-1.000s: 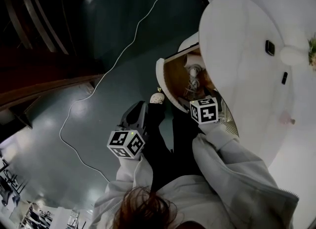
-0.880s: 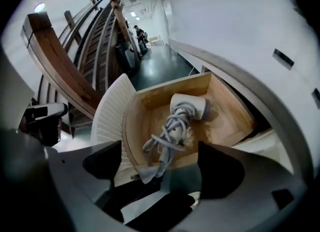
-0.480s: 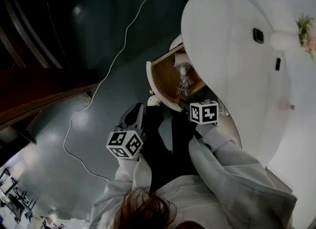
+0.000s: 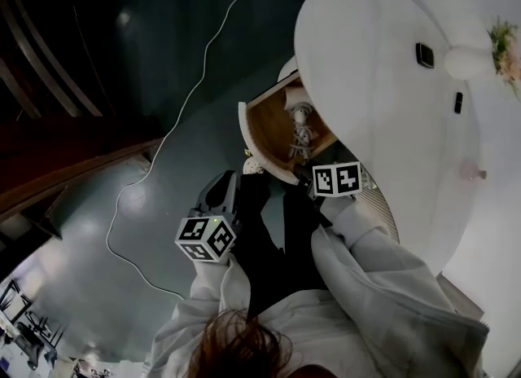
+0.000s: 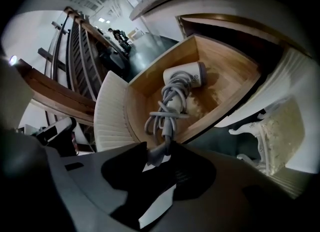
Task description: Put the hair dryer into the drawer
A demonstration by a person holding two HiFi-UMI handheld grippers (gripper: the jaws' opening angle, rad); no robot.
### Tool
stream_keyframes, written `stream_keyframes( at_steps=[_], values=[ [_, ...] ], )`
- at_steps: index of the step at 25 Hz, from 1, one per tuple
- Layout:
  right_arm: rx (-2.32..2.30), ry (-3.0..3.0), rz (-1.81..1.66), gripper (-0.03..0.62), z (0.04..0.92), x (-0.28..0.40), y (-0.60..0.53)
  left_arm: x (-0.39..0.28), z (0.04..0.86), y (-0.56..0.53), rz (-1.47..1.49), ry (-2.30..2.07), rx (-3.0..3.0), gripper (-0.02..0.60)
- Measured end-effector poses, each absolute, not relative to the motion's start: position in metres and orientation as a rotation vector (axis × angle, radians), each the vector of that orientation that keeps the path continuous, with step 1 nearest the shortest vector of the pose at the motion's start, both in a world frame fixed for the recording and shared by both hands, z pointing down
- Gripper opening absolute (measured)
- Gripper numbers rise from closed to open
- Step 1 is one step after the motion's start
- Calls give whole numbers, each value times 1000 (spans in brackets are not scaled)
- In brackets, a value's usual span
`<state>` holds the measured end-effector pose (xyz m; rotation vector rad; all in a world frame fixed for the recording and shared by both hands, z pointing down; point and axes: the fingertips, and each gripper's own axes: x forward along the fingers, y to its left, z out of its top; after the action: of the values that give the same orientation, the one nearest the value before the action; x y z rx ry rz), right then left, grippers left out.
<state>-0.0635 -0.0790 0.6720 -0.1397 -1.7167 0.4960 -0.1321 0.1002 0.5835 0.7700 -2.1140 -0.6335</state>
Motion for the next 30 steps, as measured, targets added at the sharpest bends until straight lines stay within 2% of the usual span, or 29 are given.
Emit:
stream_keyframes(
  at_steps=[17, 30],
  values=[
    [-225, -1773, 409, 201, 656, -86, -62, -132, 587, 110, -650, -2122, 722, 38],
    [-194, -1736, 461, 204, 683, -137, -52, -128, 592, 116, -652, -2117, 679, 37]
  ],
)
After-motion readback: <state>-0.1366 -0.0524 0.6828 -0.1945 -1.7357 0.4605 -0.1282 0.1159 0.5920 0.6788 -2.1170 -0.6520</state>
